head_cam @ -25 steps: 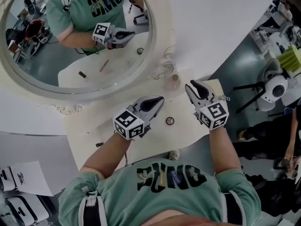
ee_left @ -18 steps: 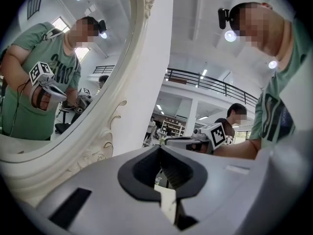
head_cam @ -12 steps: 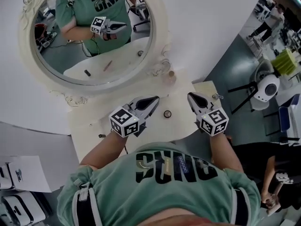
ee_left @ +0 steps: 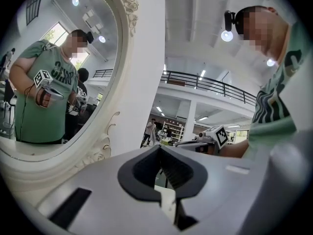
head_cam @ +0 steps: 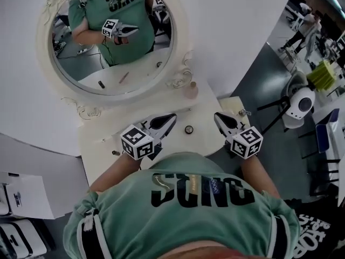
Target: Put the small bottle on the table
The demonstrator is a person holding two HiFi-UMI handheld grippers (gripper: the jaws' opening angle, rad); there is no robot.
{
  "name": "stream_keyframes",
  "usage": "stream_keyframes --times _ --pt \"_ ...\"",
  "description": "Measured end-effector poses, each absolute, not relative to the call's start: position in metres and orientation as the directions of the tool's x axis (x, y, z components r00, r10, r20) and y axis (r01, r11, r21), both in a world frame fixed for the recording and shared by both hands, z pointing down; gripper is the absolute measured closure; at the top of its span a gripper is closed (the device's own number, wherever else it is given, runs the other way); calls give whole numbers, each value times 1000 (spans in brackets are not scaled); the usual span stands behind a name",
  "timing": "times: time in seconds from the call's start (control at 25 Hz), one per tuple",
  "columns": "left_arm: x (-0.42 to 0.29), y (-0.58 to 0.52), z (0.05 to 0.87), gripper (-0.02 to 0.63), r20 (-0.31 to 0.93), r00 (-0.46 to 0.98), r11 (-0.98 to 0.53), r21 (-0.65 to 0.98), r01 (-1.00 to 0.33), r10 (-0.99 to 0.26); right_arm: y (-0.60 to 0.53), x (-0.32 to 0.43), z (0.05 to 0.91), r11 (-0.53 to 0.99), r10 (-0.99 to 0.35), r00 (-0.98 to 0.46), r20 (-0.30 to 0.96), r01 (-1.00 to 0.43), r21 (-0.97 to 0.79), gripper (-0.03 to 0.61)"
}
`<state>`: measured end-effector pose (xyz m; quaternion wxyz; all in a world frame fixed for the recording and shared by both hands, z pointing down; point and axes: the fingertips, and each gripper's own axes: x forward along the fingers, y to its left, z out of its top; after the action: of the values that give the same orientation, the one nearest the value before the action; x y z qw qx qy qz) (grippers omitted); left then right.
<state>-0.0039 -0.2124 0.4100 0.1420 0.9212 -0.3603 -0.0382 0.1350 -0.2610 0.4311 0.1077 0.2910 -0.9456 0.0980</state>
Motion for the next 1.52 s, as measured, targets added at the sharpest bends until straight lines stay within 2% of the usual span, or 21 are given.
stream_keyframes --times 0.52,1.52 --pt "-3 -206 403 604 3 716 -687 281 -670 -698 -261 151 424 801 -534 -812 236 -575 -167 584" --pt "-10 -215 407 604 5 699 -667 293 -685 -715 -274 145 427 816 -519 -817 250 -561 -138 584"
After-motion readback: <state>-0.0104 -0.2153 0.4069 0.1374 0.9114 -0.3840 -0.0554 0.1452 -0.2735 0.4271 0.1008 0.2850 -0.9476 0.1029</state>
